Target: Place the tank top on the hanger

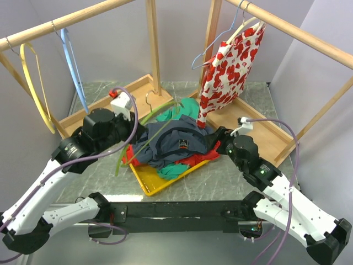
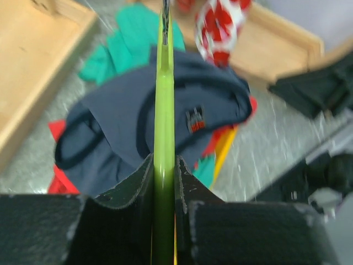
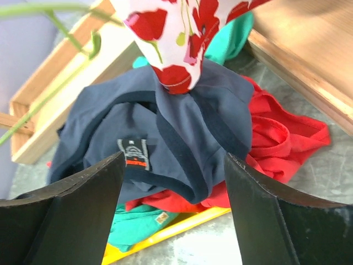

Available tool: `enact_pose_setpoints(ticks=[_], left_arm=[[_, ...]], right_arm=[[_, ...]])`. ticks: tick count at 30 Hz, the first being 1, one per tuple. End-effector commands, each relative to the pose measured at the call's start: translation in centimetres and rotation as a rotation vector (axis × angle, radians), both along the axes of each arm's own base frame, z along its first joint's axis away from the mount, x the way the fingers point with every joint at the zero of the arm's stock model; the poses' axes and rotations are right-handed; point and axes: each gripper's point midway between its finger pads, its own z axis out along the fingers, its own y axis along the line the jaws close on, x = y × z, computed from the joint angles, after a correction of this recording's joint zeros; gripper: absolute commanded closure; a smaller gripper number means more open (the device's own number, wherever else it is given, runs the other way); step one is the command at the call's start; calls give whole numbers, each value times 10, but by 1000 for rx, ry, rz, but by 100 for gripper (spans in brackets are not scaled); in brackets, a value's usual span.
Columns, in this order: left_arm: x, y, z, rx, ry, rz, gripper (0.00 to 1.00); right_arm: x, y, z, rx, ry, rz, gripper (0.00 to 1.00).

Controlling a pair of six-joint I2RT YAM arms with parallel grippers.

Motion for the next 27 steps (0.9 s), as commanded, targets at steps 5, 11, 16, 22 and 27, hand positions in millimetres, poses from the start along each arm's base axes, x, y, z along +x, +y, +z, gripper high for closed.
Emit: enact_pose_setpoints(ticks=[5, 11, 16, 22, 27], left_arm=[[-60, -1, 1, -31, -39, -255, 99], [-71, 4, -6, 7, -25, -298, 99], [-83, 1, -5, 14, -23, -369, 99], [-83, -8, -12, 31, 7, -419, 99], [-78, -12, -15, 31, 11, -413, 99]], right_arm=[[8, 3, 4, -25, -26, 6, 29], [14, 15, -7, -79, 2, 56, 47], [23, 14, -35, -166, 81, 38, 48], [28, 20, -35, -170, 76, 41, 46], [31, 18, -39, -213, 97, 27, 51]])
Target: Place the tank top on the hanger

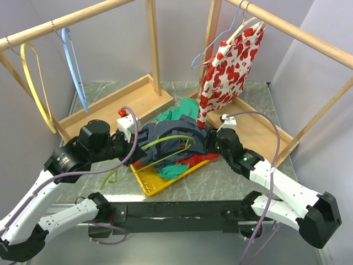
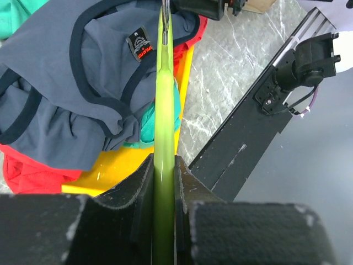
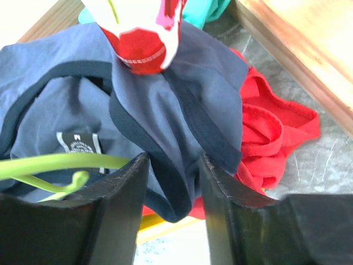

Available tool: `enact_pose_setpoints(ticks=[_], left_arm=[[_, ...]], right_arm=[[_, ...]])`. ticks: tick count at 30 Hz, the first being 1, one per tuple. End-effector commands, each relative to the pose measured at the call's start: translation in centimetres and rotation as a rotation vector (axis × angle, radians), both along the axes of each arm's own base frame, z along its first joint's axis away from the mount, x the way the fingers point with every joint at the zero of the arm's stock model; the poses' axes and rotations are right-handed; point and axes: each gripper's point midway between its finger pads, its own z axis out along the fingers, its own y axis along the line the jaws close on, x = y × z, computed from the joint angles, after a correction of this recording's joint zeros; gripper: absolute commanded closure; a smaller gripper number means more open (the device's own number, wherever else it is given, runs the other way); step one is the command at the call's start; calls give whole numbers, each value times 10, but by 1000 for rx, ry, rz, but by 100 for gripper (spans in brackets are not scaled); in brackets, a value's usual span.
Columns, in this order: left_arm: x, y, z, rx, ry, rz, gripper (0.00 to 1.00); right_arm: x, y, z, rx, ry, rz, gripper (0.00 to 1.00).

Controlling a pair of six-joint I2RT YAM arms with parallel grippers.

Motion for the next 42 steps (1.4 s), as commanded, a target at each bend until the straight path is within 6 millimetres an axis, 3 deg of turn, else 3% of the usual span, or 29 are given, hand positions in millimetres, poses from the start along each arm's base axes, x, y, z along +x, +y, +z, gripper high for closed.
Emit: enact_pose_setpoints(ticks=[1, 5, 8, 24, 27, 28, 32, 33, 36, 42], left_arm=[[2, -11, 21, -60, -68, -47, 99], [9, -16, 23, -78, -79, -35, 99], [8, -20, 27, -100, -88, -50, 99], [19, -26, 20, -114, -100, -20, 99], [16, -26, 17, -116, -96, -28, 99], [16, -25, 15, -114, -95, -28, 99], [13, -27, 8, -116, -100, -54, 99], [14, -29, 6, -120, -108, -57, 99], [15, -30, 16, -161, -171, -63, 99], [28, -32, 35, -230, -309, -35, 99]], right_arm=[[12, 2, 26, -9, -62, -18, 52], [9, 2, 33, -14, -80, -6, 54], [6, 4, 35, -17, -80, 14, 46], [8, 6, 18, -100, -32, -2, 48], [13, 2, 22, -111, -45, -35, 60], [13, -1, 23, -120, -43, -48, 73], [15, -2, 50, -94, -81, -61, 97], [17, 1, 65, -72, -102, -57, 100], [15, 10, 84, -54, -114, -20, 100], [4, 26, 99, -60, -107, 45, 100]])
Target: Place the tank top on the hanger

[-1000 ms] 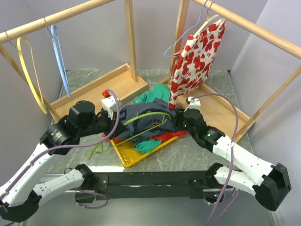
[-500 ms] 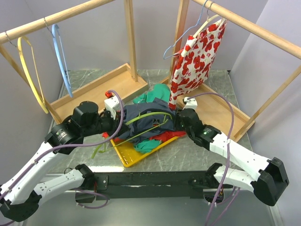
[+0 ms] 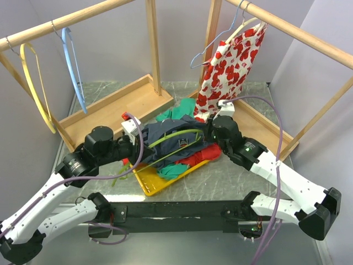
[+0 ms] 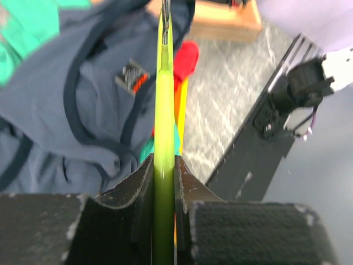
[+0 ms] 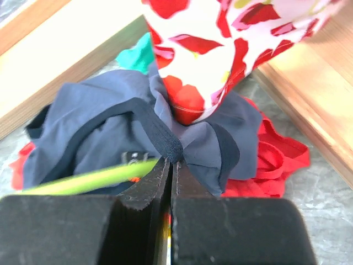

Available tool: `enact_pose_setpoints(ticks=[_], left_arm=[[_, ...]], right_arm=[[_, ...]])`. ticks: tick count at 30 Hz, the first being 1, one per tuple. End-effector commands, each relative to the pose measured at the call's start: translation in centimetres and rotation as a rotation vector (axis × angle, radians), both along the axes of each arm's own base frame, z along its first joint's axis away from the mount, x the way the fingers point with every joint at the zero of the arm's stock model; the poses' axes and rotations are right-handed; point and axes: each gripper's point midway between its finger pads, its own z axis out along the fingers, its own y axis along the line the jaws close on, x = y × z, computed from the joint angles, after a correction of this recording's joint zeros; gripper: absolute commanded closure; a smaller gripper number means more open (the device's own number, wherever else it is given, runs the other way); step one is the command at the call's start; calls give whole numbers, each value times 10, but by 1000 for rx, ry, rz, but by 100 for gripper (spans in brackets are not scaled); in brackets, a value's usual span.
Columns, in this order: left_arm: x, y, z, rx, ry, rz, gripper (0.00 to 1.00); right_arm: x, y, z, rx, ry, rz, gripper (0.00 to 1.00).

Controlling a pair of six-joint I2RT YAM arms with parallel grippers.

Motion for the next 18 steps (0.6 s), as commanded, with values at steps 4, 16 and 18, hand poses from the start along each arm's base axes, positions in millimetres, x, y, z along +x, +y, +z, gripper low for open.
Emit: enact_pose_setpoints(ticks=[4, 16, 18], left_arm=[[22, -13, 51, -123, -262, -1, 99], [12, -37, 34, -74, -277, -167, 99], [10, -42, 34, -71, -276, -197, 99]], right_arm=[[-16, 9, 26, -25, -18, 50, 100], [-14, 5, 64, -6, -87, 22, 100], [-14, 6, 73, 13, -105, 30, 100]])
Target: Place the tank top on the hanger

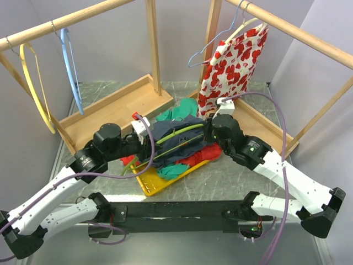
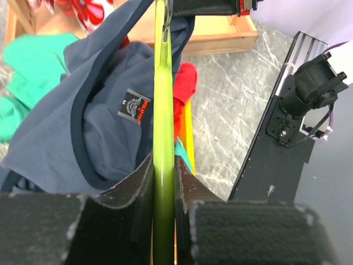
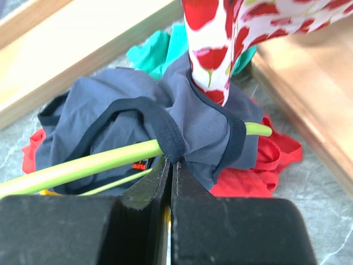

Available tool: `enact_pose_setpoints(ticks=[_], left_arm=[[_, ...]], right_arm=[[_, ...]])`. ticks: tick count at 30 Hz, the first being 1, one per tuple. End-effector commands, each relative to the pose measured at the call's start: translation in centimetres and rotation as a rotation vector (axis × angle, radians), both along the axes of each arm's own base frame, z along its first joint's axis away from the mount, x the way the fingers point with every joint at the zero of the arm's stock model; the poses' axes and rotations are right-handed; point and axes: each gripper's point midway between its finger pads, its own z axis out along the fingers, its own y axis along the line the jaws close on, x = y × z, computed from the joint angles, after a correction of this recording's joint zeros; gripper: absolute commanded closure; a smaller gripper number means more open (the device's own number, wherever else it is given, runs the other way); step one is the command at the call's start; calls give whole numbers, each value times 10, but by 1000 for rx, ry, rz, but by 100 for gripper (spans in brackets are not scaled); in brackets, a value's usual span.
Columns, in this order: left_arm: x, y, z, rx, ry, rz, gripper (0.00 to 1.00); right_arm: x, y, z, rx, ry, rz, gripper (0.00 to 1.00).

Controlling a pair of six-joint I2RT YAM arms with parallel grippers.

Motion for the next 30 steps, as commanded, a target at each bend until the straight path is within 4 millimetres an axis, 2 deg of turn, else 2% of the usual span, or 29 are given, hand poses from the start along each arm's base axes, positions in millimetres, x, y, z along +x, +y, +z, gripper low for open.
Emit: enact_pose_setpoints(ticks=[1, 3, 5, 6, 7, 8, 9, 11, 13, 16, 18, 20, 23, 26, 30], left_arm=[[-6, -16, 30, -54, -100, -102, 99], [-3, -22, 28, -56, -102, -113, 99], [-1, -30, 39, -88, -132, -136, 99], [-2, -38, 36, -78, -116, -180, 99], [-3, -41, 31, -55, -92, -200, 99], [-2, -44, 38, -54, -92, -207, 99], [2, -48, 31, -30, -72, -205, 99], [5, -50, 30, -28, -75, -198, 99], [5, -52, 35, -51, -87, -198, 99], [5, -60, 43, -105, -105, -221, 99], [11, -68, 32, -78, -74, -229, 99], [17, -75, 19, -47, -40, -225, 99], [18, -82, 10, -53, -24, -233, 99], [21, -89, 8, -80, -26, -229, 99], [25, -100, 16, -139, -30, -238, 99]], right_arm=[[3, 0, 46, 62, -96, -1, 100], [1, 4, 53, 82, -103, 20, 100], [-3, 9, 56, 93, -107, 43, 100], [-3, 7, 57, 89, -110, 36, 100], [-2, 4, 57, 83, -112, 20, 100], [1, -4, 60, 69, -125, -23, 100], [0, -9, 58, 51, -117, -39, 100], [-1, -18, 61, 51, -134, -71, 100], [-4, -18, 66, 72, -152, -55, 100], [-7, -2, 63, 99, -125, 16, 100], [-10, 4, 65, 112, -118, 43, 100], [-13, 5, 68, 117, -125, 46, 100], [-16, 3, 80, 142, -153, 56, 100], [-20, 7, 87, 157, -161, 85, 100], [-21, 9, 77, 149, -145, 96, 98]])
